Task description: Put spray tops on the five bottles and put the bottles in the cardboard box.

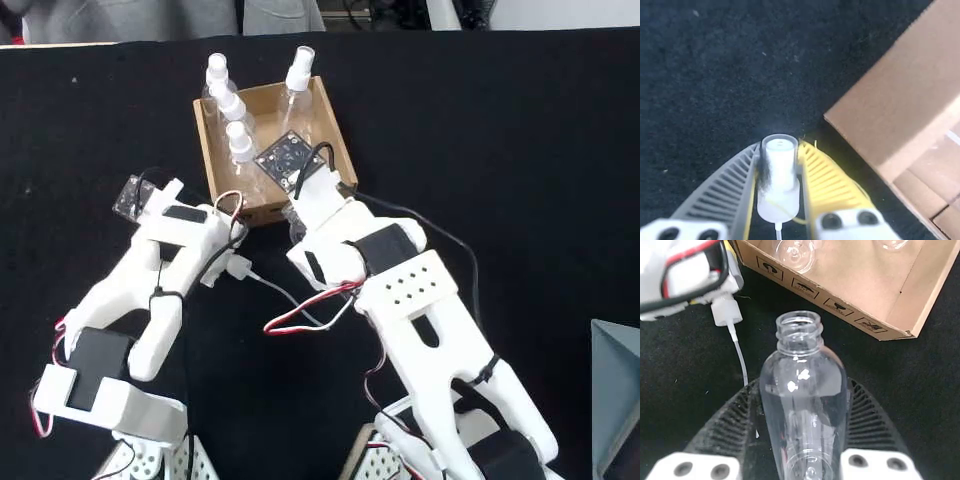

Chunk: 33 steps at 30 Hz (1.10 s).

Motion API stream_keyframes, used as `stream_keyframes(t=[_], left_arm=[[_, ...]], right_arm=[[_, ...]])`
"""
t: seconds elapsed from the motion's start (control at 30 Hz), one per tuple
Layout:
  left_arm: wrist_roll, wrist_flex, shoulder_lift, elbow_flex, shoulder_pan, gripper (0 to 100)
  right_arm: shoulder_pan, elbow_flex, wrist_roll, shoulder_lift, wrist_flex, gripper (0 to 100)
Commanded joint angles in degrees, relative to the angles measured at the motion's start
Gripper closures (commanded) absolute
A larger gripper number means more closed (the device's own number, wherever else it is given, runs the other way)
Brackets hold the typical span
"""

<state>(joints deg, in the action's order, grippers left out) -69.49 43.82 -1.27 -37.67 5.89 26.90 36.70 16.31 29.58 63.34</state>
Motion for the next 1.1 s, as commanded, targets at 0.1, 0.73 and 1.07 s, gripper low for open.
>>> stream_keyframes(t=[0.1, 0.73, 1.07], left_arm=[[0.0, 9.9, -1.0, 6.5, -2.2, 97], [0.2, 16.5, -13.0, 5.5, -5.1, 97], [3.2, 14.2, -23.4, 0.0, -9.3, 97]], right_arm=[[-1.5, -0.3, 0.6, 2.9, -1.2, 86.1], [-1.5, -0.3, 0.6, 2.9, -1.2, 86.1], [-1.4, -0.2, 0.6, 3.1, -1.3, 86.1]])
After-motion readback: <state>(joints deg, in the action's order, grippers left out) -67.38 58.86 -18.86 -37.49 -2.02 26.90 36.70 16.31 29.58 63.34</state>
